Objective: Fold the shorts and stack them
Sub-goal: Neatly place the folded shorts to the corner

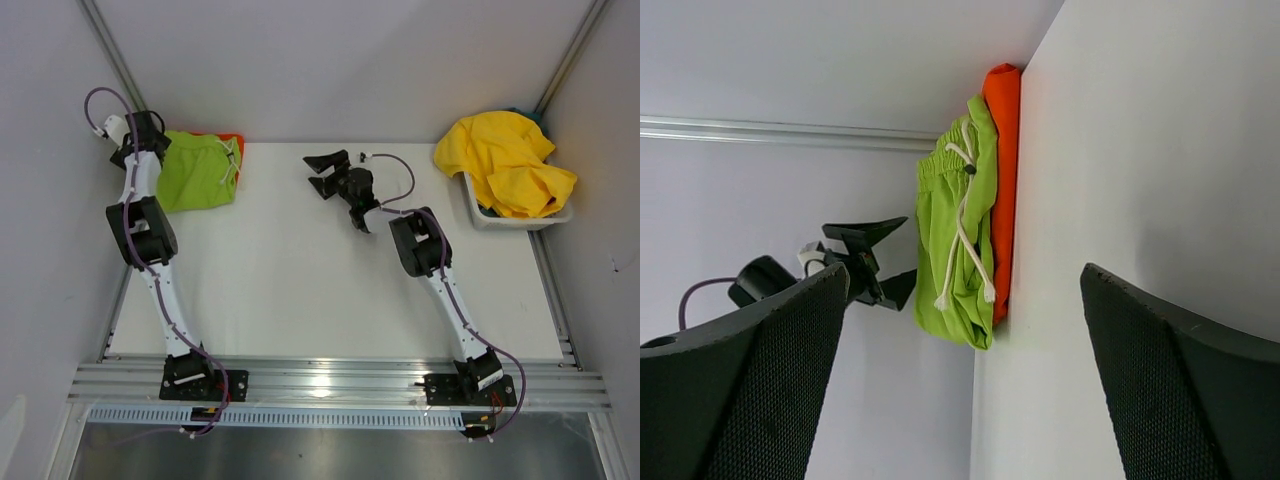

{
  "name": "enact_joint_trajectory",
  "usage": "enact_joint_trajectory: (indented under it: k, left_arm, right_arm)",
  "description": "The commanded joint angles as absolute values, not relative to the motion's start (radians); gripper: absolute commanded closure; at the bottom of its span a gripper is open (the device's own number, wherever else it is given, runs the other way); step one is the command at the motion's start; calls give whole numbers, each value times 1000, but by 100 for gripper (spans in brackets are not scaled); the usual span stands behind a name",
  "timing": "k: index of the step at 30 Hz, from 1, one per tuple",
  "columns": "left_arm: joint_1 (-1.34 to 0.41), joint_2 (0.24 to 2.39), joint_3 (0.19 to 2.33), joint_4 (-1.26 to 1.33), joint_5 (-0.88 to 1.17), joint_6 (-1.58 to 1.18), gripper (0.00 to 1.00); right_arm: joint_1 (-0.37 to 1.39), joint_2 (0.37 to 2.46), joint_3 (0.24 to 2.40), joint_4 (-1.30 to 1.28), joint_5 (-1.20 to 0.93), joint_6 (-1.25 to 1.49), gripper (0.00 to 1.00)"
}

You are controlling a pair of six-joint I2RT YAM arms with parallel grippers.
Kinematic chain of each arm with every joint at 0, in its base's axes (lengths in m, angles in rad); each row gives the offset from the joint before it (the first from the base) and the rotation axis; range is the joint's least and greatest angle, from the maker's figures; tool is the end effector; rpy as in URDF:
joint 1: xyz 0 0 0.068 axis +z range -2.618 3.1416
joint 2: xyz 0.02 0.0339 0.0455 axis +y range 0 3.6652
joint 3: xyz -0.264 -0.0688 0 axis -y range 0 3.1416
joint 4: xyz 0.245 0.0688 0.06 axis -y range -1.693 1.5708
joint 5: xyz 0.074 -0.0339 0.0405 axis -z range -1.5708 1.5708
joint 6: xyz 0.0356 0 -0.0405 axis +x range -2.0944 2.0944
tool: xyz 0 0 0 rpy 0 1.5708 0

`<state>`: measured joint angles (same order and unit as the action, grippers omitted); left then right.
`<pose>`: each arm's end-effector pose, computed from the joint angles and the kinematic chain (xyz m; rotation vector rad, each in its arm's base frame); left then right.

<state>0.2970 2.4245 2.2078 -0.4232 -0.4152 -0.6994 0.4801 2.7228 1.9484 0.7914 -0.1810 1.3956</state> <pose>0.5281 0.1766 0.2293 -1.2246 1.7763 0.2275 0.5179 0.2769 0.0943 0.6436 1.6808 1.5660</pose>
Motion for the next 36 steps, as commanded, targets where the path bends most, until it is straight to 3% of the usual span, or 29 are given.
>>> enact_joint_trajectory:
  k: [1, 10, 14, 23, 27, 36]
  left_arm:
    - [298, 2369, 2299, -474, -448, -687, 1]
    - [301, 2249, 2273, -574, -595, -676, 1]
    - [290, 2132, 2134, -517, -572, -687, 1]
    - [192, 1797, 1711, -442, -474, -732, 1]
    - [155, 1587, 1479, -352, -347, -762, 1]
    - [-30, 1159, 936, -115, -198, -703, 1]
  right_arm:
    - [476, 2648, 1925, 752, -212, 1342, 1]
    - [459, 2539, 1852, 657, -296, 1240, 1]
    - [449, 2459, 1829, 547, -382, 1151, 1]
    - [436, 2156, 1599, 320, -423, 847, 1]
    - [452, 1937, 1514, 132, -301, 665, 1]
    - [443, 1472, 1119, 66, -75, 456, 0]
